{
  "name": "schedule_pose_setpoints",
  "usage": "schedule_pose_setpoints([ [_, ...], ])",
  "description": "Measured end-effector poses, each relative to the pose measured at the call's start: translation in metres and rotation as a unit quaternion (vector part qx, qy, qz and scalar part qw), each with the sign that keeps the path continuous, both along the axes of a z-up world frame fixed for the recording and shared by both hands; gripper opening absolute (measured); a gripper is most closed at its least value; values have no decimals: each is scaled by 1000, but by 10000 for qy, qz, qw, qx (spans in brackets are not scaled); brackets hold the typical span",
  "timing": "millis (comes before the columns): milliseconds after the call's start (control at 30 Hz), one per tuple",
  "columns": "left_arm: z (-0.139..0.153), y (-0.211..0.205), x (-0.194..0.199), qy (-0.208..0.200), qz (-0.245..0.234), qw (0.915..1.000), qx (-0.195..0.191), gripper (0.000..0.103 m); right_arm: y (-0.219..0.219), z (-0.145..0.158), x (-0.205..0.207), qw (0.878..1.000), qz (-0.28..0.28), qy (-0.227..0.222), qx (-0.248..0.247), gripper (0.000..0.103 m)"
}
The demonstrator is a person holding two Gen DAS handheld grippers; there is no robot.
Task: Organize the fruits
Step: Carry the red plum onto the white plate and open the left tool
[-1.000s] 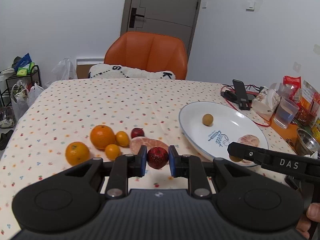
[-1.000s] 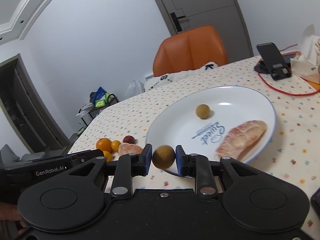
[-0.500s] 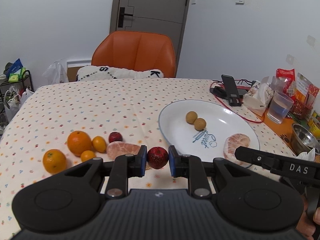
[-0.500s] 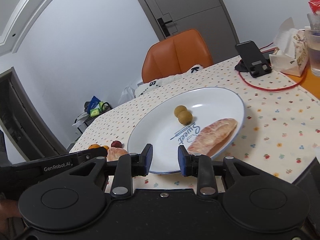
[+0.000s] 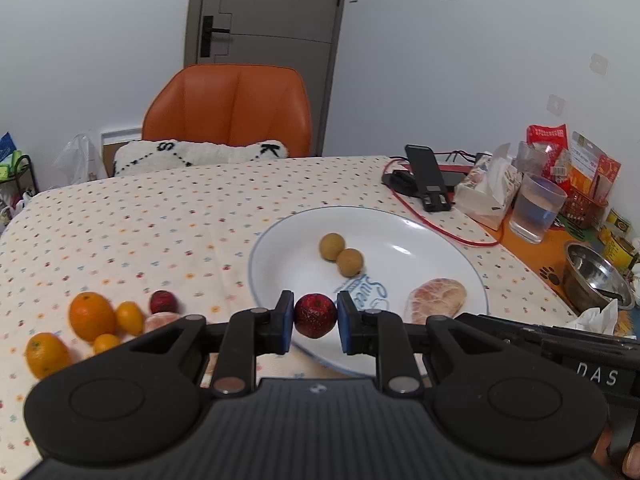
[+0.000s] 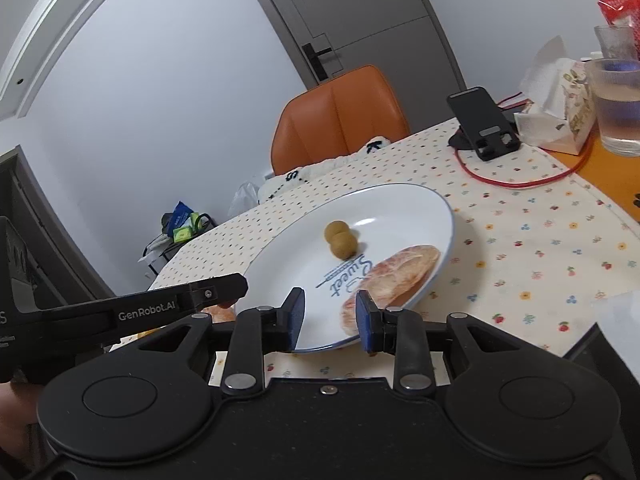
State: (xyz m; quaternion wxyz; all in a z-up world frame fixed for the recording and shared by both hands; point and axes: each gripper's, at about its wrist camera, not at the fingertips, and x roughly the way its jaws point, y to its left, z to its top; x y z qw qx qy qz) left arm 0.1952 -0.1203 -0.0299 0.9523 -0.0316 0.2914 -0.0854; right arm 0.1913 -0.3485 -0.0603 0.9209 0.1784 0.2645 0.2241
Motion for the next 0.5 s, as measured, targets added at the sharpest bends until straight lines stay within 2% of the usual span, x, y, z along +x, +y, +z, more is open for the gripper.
schedule_pose_setpoints([
  [333,1,-13,5,-51,-55,10000,28,22,-8,-2,1,10000,-45,32,74,30],
  [500,3,-6,2,6,7,10000,44,28,-5,-1,0,9999,-38,4,100,30],
])
